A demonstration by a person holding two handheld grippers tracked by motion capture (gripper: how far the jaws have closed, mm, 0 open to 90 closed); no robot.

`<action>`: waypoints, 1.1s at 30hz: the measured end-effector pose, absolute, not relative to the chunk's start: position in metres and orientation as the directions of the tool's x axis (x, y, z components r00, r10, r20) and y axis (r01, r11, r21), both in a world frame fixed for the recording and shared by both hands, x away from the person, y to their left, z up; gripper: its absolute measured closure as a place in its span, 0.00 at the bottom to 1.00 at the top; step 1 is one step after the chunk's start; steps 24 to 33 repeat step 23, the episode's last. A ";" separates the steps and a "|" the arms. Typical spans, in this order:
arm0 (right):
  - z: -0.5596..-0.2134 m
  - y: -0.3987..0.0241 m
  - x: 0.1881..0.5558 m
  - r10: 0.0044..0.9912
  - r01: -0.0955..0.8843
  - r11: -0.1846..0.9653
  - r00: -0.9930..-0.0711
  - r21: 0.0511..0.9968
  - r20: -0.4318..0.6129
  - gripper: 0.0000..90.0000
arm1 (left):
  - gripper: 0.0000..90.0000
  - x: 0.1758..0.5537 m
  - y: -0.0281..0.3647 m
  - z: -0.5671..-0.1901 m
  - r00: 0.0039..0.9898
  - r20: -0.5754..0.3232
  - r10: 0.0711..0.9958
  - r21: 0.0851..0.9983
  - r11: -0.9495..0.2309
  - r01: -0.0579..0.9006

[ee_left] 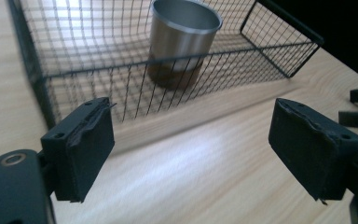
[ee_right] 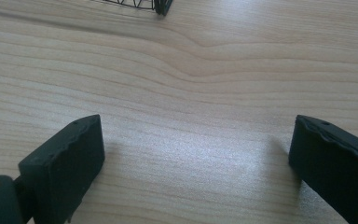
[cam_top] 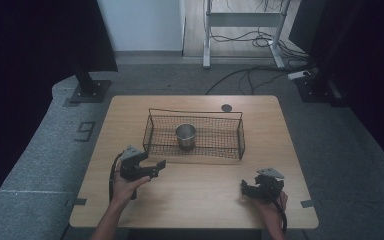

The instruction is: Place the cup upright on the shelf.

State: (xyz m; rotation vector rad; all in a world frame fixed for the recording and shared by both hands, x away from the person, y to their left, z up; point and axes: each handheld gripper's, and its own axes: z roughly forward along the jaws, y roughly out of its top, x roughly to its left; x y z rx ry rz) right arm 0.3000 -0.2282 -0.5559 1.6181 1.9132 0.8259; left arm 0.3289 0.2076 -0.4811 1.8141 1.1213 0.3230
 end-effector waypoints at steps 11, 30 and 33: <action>-0.556 -0.228 0.300 0.985 0.682 0.110 -0.170 0.723 0.010 0.04 | 0.16 0.304 0.227 -0.499 0.527 -0.232 0.817 0.808 -0.140 0.573; -0.556 -0.228 0.300 0.986 0.683 0.108 -0.167 0.722 0.010 0.04 | 0.17 0.300 0.232 -0.509 0.518 -0.234 0.823 0.795 -0.144 0.589; -0.556 -0.228 0.300 0.986 0.683 0.108 -0.167 0.722 0.010 0.04 | 0.17 0.300 0.232 -0.509 0.518 -0.234 0.823 0.795 -0.144 0.589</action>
